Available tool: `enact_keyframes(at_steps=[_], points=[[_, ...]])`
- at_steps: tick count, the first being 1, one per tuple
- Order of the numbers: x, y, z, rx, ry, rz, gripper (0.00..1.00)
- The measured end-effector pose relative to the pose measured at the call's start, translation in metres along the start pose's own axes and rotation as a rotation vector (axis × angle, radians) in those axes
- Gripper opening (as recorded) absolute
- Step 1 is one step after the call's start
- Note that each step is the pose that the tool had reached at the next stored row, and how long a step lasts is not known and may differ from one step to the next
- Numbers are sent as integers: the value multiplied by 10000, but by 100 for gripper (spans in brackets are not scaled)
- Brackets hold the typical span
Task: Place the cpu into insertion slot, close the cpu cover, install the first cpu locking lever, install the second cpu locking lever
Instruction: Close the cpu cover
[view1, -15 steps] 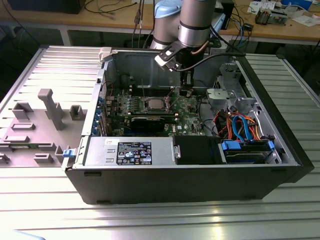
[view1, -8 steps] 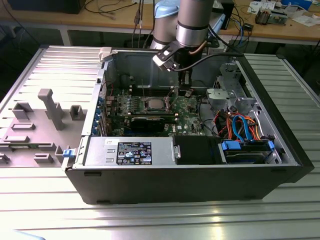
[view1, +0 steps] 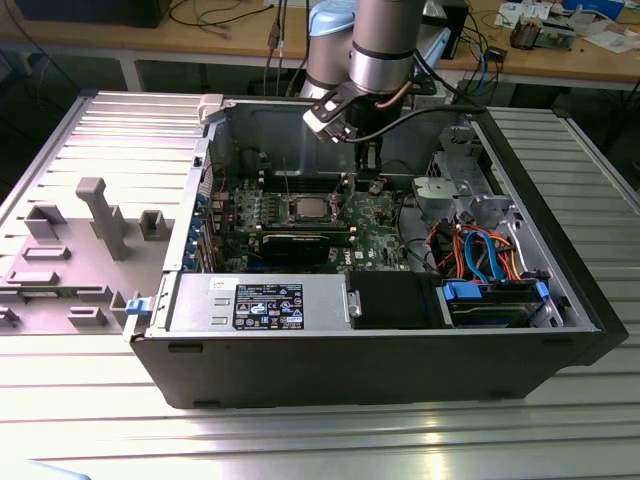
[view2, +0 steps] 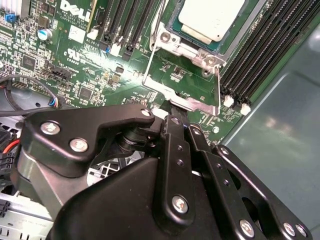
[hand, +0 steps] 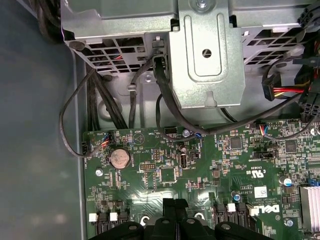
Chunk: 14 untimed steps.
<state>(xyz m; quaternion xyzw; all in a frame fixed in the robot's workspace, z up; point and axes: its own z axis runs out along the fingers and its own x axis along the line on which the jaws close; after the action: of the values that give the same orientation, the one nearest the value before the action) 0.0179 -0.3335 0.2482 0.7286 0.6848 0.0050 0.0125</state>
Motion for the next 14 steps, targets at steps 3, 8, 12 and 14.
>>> enact_keyframes(at_steps=[3,8,12,14], points=[[0,-7,0,1,0,-1,11],[-1,-18,0,0,0,1,11],[-2,-30,-1,0,-1,0,11],[-2,-33,-1,0,-1,0,11]])
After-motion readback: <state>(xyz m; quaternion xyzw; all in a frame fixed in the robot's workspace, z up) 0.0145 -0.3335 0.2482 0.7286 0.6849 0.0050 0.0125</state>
